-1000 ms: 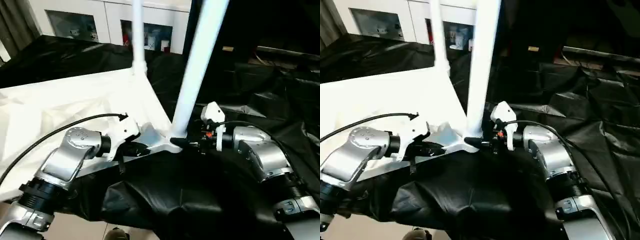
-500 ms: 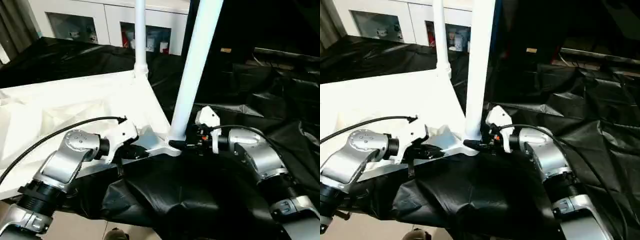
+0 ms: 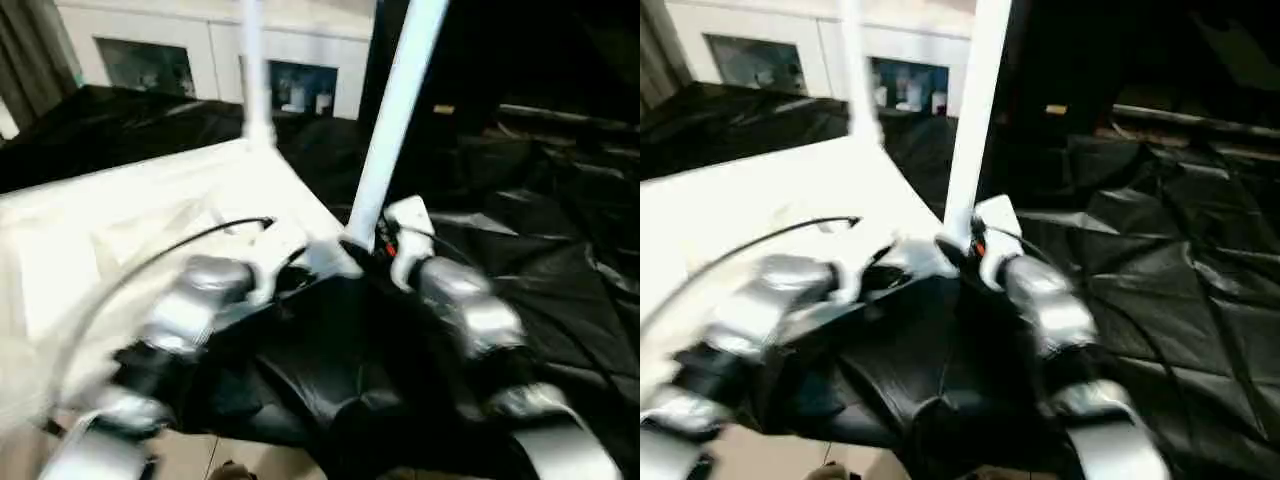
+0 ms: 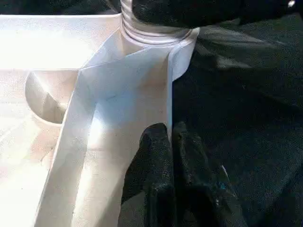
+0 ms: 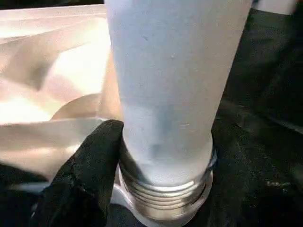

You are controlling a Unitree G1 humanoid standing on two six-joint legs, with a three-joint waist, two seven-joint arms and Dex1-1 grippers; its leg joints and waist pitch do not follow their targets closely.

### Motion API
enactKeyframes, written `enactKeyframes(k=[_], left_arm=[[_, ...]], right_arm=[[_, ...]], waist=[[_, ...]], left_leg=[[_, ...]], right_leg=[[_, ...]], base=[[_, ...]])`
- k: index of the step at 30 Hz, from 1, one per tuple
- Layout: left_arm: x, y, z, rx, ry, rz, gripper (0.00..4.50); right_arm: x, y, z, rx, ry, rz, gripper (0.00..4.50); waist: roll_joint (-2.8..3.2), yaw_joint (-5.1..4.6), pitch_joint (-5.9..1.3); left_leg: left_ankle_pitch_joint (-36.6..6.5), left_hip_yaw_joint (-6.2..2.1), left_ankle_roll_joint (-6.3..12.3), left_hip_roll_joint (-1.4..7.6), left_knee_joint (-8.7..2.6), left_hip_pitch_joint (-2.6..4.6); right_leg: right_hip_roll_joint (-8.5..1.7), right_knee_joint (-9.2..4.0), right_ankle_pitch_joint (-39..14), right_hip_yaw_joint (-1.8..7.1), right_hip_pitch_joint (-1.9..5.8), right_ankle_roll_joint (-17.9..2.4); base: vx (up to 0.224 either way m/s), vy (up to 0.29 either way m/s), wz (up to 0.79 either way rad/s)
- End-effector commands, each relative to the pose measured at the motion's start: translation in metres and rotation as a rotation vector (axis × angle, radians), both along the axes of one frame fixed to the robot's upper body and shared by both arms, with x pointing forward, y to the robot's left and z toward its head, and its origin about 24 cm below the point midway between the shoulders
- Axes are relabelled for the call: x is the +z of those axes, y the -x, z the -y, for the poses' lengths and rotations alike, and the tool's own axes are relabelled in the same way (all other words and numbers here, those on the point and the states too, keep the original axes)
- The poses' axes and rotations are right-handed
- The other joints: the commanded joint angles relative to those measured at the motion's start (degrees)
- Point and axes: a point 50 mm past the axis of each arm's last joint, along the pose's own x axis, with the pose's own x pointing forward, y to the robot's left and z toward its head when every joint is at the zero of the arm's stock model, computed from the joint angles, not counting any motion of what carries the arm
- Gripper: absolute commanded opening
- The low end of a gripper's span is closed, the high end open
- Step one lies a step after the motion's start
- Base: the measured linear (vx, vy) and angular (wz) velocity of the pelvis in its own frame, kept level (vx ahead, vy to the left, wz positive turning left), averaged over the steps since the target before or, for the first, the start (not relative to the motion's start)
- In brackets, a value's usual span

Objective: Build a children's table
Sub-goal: Rotate leg to tighten

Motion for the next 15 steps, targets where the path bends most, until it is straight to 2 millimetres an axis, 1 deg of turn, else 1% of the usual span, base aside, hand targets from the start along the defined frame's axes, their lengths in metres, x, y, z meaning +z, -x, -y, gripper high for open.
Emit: enactKeyframes(k=[1,2,3,4,5,6,7,9,11,12,13,14,15], left_arm=[[0.016,-0.002,0.032,-0.053,0.074,0.063,0.00],[0.016,-0.002,0.035,-0.057,0.078,0.063,0.00],[0.015,-0.002,0.036,-0.060,0.076,0.067,0.00],[0.015,-0.002,0.036,-0.063,0.072,0.070,0.00],[0.015,-0.002,0.035,-0.062,0.066,0.070,0.00],[0.015,-0.002,0.032,-0.060,0.062,0.072,0.00],[0.015,-0.002,0.032,-0.060,0.062,0.072,0.00],[0.014,-0.001,0.023,-0.087,0.050,0.074,0.00],[0.014,0.000,0.021,-0.098,0.048,0.072,0.00],[0.012,0.006,0.013,-0.166,0.041,0.067,0.00],[0.011,0.008,0.010,-0.184,0.038,0.062,0.00],[0.009,0.012,0.004,-0.237,0.016,0.070,0.00],[0.009,0.012,0.004,-0.237,0.016,0.070,0.00]], right_arm=[[-0.029,0.017,-0.032,0.090,-0.044,-0.151,3.04],[-0.028,0.017,-0.035,0.097,-0.061,-0.150,3.25],[-0.026,0.017,-0.037,0.105,-0.074,-0.147,3.39],[-0.024,0.016,-0.038,0.117,-0.081,-0.142,3.39],[-0.021,0.015,-0.038,0.130,-0.088,-0.134,3.42],[-0.018,0.013,-0.036,0.139,-0.087,-0.120,3.53],[-0.018,0.013,-0.036,0.139,-0.087,-0.120,3.79],[-0.013,0.011,-0.027,0.184,-0.081,-0.089,3.79],[-0.011,0.011,-0.024,0.201,-0.077,-0.081,3.79],[-0.006,0.012,-0.014,0.274,-0.045,-0.035,3.79],[-0.005,0.012,-0.011,0.295,-0.034,-0.022,3.79],[-0.002,0.014,-0.004,0.352,-0.022,-0.005,3.79],[-0.002,0.014,-0.004,0.352,-0.022,-0.005,3.79]], waist=[[0.80,-0.19,-3.93],[0.77,-0.23,-3.95],[0.80,-0.12,-4.08],[0.80,-0.12,-4.08],[0.77,-0.23,-4.04],[0.82,-0.22,-4.06],[0.78,-0.25,-4.14],[0.80,-0.25,-4.22],[0.83,-0.23,-4.26],[0.78,-0.23,-4.28],[0.81,-0.06,-4.45],[0.98,-0.16,-4.66],[0.87,-0.11,-4.80]], left_leg=[[-19.14,0.26,-1.07,-0.39,-4.28,0.34],[-19.22,0.28,-0.72,-0.42,-4.27,0.32],[-19.02,0.29,-0.53,-0.33,-4.26,0.42],[-19.02,0.29,-0.53,-0.33,-4.26,0.42],[-18.55,0.18,-0.25,-0.35,-4.44,-0.07],[-18.56,0.19,-0.24,-0.32,-4.46,-0.01],[-18.30,0.21,-0.19,-0.30,-4.40,0.02],[-18.00,0.23,0.01,-0.28,-4.44,-0.09],[-17.73,0.23,0.14,-0.23,-4.43,-0.09],[-17.31,0.26,0.26,-0.24,-4.44,-0.18],[-16.62,0.18,0.51,-0.10,-4.43,-0.25],[-15.15,0.28,0.68,-0.05,-4.36,-0.43],[-13.74,0.40,0.96,-0.03,-4.29,-0.46]], right_leg=[[-3.84,-6.04,-25.39,2.24,2.31,-7.02],[-3.78,-6.15,-25.66,2.21,2.28,-6.81],[-3.80,-6.07,-24.54,2.31,2.21,-7.03],[-3.80,-6.07,-24.54,2.31,2.21,-7.03],[-3.76,-5.86,-23.82,2.22,2.56,-7.06],[-3.75,-5.88,-23.84,2.21,2.49,-7.05],[-3.80,-5.82,-23.31,2.28,2.48,-7.27],[-3.85,-5.81,-22.87,2.31,2.62,-7.57],[-3.87,-5.74,-22.31,2.33,2.64,-7.80],[-3.89,-5.75,-21.88,2.36,2.74,-7.93],[-4.00,-5.55,-20.51,2.38,2.92,-8.23],[-3.93,-5.18,-17.73,2.47,3.10,-9.11],[-3.83,-5.02,-15.24,2.46,3.23,-9.74]], base=[[0.000,0.000,0.00],[0.000,0.000,0.00],[0.000,0.000,0.00],[0.000,0.000,0.00],[0.000,0.000,0.00],[0.000,0.000,0.00],[0.000,0.000,0.00],[0.000,0.000,0.00],[0.000,0.000,0.00],[0.000,0.000,0.00],[0.000,0.000,0.00],[0.000,0.000,0.00],[0.000,0.000,0.00]])
